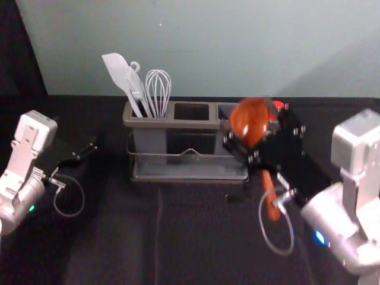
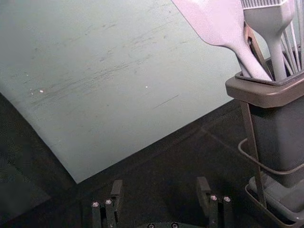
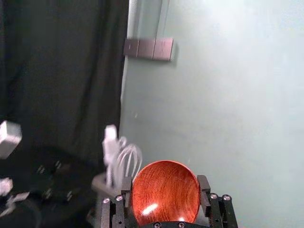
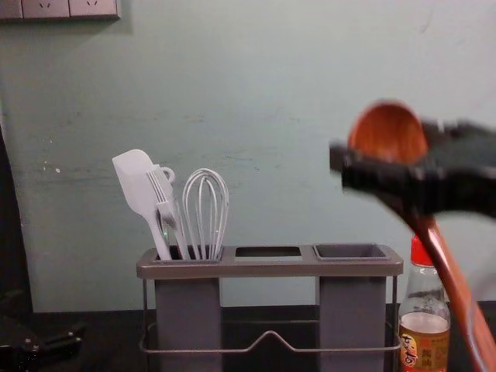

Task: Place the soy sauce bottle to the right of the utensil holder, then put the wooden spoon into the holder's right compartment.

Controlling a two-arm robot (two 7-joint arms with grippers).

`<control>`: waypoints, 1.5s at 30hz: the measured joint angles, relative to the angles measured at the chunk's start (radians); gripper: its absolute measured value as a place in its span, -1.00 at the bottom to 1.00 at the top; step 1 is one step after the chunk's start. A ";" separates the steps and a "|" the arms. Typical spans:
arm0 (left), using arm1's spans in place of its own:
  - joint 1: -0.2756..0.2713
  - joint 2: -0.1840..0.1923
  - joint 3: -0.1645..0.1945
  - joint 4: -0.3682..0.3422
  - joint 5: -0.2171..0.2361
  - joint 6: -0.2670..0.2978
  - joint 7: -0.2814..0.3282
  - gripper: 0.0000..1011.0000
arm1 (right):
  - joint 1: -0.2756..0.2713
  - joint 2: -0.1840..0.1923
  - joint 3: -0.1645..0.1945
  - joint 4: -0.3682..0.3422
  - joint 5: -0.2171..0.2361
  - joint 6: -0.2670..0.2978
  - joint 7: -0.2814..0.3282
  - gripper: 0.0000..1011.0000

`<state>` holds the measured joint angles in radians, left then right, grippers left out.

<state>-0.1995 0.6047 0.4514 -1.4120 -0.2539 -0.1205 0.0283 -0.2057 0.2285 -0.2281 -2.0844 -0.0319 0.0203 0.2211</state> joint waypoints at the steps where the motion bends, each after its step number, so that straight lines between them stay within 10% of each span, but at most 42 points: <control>1: 0.000 0.000 0.000 0.000 0.000 0.000 0.000 0.98 | 0.038 -0.001 0.000 0.017 0.005 -0.008 0.002 0.66; 20: 0.000 0.000 0.000 0.000 0.000 0.000 0.000 0.98 | 0.489 -0.023 -0.022 0.371 0.214 -0.118 0.168 0.66; 45: 0.000 0.000 0.000 0.000 0.000 0.000 0.000 0.98 | 0.687 -0.049 -0.090 0.733 0.334 -0.329 0.277 0.66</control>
<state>-0.1995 0.6047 0.4514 -1.4120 -0.2539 -0.1205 0.0283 0.4814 0.1792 -0.3182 -1.3510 0.3018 -0.3083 0.4977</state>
